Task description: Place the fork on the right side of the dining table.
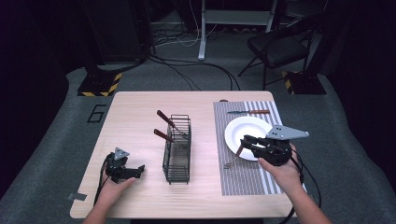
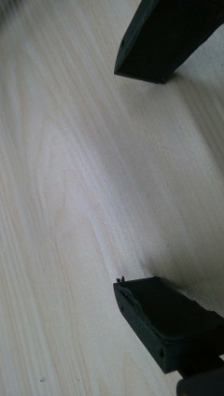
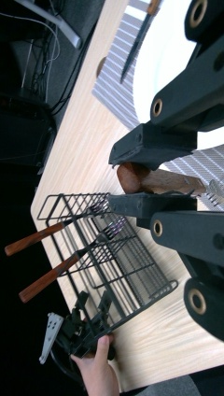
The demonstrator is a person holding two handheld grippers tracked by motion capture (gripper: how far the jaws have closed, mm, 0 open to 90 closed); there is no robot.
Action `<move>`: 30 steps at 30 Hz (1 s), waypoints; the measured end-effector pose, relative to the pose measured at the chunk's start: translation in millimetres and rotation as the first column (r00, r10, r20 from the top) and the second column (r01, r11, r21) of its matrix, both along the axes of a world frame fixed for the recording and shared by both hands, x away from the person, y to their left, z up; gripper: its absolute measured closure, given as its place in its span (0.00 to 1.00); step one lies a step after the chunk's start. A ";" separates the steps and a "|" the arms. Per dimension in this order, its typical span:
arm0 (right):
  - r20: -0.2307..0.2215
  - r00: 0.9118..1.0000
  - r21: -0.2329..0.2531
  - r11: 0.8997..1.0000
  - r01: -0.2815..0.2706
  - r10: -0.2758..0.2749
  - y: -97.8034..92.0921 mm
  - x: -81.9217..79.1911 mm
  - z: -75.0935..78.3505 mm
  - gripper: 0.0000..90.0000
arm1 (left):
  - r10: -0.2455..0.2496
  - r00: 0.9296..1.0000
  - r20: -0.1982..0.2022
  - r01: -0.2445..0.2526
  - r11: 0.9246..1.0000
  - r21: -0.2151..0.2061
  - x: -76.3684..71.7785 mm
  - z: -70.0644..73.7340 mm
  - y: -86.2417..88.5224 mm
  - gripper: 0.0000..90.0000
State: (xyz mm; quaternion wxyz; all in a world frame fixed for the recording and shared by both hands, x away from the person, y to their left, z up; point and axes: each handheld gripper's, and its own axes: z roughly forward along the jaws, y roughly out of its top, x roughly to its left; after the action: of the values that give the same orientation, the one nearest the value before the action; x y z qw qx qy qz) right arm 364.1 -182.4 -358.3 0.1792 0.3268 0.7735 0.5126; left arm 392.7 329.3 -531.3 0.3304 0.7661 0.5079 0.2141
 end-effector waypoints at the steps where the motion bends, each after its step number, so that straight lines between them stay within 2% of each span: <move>1: -0.003 1.000 0.000 1.000 0.002 -0.002 -1.3 0.1 -2.1 0.82 | 0.000 1.000 0.000 0.000 1.000 0.000 0.0 0.0 0.0 0.00; 8: -0.023 0.999 0.011 1.000 0.023 -0.022 -10.7 0.2 -12.0 0.82 | 0.000 1.000 0.000 0.000 1.000 0.000 0.0 0.0 0.0 0.00; 20: -0.035 0.999 0.018 0.999 0.038 -0.038 -18.5 1.0 -19.2 0.82 | 0.000 1.000 0.000 0.000 1.000 0.000 0.0 0.0 0.0 0.00; 24: -0.042 0.998 0.030 0.999 0.044 -0.043 -22.0 0.6 -20.6 0.82 | -0.002 1.000 -0.001 0.002 1.000 -0.001 -0.1 0.0 -0.1 0.00; 30: -0.069 0.994 0.083 0.992 0.090 -0.085 -34.7 -2.7 -27.6 0.81 | -0.004 1.000 0.001 0.004 1.000 0.000 -0.2 0.0 -0.3 0.00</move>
State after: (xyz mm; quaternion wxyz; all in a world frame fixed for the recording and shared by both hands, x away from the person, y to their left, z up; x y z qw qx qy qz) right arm 361.4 -217.1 -385.9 0.1621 0.3844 0.7411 0.5261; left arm 392.5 329.0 -531.3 0.3310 0.7672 0.5061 0.2136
